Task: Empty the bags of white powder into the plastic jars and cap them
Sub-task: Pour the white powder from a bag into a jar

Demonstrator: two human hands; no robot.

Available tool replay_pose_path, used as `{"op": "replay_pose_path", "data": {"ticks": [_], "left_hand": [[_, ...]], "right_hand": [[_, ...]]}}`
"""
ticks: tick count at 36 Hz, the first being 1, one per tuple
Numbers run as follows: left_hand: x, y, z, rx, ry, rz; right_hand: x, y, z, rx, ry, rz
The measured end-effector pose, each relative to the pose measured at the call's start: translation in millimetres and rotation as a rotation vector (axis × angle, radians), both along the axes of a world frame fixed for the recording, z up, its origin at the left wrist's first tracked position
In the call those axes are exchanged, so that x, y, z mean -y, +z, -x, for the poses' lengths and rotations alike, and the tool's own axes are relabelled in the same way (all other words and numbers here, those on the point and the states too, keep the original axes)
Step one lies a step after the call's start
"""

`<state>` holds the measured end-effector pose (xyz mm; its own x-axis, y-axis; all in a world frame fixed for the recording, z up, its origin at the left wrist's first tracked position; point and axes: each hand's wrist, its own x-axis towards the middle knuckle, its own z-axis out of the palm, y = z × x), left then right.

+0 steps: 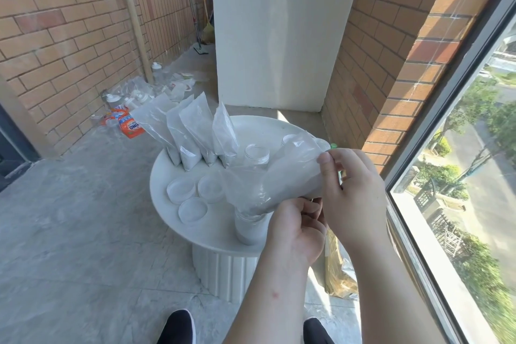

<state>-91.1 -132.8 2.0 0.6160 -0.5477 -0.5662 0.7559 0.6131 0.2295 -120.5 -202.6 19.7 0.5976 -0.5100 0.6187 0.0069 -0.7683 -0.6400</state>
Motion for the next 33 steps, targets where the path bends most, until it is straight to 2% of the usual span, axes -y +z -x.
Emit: {"op": "replay_pose_path", "data": {"ticks": [10, 19, 33], "left_hand": [[0.5, 1.8, 1.1, 0.028, 0.017, 0.045], [1.6, -0.4, 1.7, 0.012, 0.025, 0.07], [-0.6, -0.7, 4.4, 0.01, 0.034, 0.088]], "right_hand": [[10.4, 0.1, 7.6, -0.05, 0.071, -0.012], [10.1, -4.0, 6.2, -0.017, 0.058, 0.082], [7.0, -3.8, 7.8, -0.01, 0.046, 0.037]]}}
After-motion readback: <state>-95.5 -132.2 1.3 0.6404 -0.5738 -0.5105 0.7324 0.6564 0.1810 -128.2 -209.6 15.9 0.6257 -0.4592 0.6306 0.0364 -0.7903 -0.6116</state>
